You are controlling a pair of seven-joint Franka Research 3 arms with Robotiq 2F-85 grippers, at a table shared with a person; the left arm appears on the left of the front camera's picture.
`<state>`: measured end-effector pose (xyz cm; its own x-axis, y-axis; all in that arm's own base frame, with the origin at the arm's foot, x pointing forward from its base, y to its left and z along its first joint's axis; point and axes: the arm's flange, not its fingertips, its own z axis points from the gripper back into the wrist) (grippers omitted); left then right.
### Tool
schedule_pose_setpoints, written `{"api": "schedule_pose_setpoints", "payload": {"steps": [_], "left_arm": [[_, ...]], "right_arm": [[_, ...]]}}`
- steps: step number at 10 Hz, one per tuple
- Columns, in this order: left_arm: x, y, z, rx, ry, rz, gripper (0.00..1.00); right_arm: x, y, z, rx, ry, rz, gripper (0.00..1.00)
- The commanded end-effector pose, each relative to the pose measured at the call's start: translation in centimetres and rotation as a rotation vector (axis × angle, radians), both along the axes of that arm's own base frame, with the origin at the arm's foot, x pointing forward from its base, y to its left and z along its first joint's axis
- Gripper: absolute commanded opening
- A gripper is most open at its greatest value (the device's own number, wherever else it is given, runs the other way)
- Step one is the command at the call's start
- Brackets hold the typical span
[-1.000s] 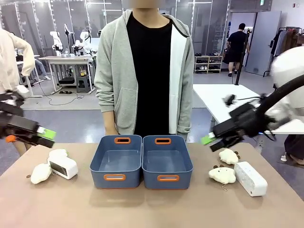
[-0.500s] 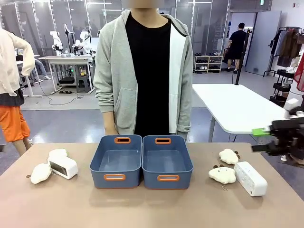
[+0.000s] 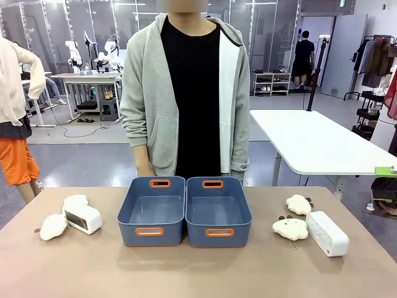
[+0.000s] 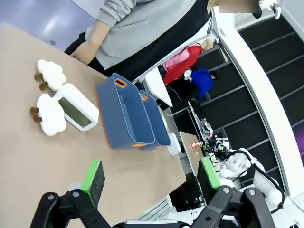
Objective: Sort the digital clocks into the basket.
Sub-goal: Pick up the Digital clock from the table and place it into the empty Plastic storage basket.
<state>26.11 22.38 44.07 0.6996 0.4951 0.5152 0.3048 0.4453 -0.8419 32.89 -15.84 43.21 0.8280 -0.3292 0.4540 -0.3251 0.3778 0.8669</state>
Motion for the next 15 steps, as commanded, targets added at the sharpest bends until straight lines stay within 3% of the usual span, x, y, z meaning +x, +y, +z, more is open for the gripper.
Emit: {"api": "schedule_pose_setpoints", "payload": {"steps": [1, 15], "left_arm": [[0.29, -0.37, -0.12, -0.009, -0.004, -0.022, 1.0], [0.29, -0.37, -0.12, -0.009, -0.004, -0.022, 1.0]], "right_arm": [[0.13, 0.3, -0.27, 0.006, 0.004, 0.016, 1.0], [0.13, 0.3, -0.27, 0.006, 0.004, 0.016, 1.0]]}}
